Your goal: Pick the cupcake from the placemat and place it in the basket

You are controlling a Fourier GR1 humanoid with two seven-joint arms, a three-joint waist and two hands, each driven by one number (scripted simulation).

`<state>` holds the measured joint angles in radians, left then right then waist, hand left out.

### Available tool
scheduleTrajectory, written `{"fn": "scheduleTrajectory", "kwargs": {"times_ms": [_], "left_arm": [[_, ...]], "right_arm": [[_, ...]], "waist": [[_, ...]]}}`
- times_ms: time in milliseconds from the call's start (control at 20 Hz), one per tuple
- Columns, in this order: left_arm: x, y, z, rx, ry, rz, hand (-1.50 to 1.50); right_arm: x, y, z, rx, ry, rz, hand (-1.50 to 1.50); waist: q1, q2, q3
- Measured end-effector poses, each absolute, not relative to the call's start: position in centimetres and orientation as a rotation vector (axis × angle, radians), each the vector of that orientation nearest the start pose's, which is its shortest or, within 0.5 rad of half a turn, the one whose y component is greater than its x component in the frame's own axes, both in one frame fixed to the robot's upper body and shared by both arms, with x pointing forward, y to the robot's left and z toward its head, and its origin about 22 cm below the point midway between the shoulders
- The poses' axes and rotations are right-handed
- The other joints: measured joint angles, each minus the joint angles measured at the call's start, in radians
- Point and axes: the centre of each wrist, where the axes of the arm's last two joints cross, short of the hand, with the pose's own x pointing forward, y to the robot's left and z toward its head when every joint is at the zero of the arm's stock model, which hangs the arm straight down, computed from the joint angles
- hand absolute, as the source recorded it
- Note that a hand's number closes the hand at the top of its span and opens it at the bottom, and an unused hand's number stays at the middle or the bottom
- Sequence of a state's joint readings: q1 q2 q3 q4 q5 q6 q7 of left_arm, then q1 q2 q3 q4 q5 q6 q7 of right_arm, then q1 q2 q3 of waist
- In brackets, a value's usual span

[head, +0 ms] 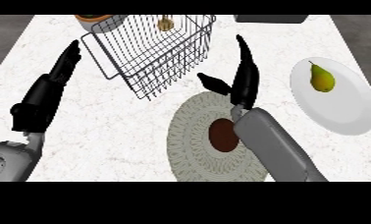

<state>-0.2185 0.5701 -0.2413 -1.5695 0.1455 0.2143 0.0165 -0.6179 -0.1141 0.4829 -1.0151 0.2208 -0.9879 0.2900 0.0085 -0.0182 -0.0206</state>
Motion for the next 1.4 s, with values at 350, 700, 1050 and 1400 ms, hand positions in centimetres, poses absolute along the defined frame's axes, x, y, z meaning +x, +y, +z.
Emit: {"fn": "scheduleTrajectory", "kwargs": {"times_ms": [350,700,1050,1400], "left_arm": [[28.3,28.5,7.8,0.308,-1.691,-0.400,0.00],[28.4,28.8,7.4,0.306,-1.679,-0.377,0.00],[28.2,29.7,6.8,0.324,-1.679,-0.356,0.00],[28.2,30.0,6.9,0.327,-1.696,-0.353,0.00]], "right_arm": [[35.8,-11.4,0.9,-0.767,-1.233,0.433,-1.50],[37.6,-6.6,7.1,-0.739,-0.917,0.720,-1.50],[37.6,-4.4,14.2,-0.693,-0.834,0.845,-1.50],[36.3,-5.3,15.5,-0.652,-0.802,0.912,-1.50]], "waist": [[-0.003,-0.011,-0.003],[-0.022,-0.017,0.007],[-0.045,-0.011,0.015],[-0.044,-0.001,0.018]]}}
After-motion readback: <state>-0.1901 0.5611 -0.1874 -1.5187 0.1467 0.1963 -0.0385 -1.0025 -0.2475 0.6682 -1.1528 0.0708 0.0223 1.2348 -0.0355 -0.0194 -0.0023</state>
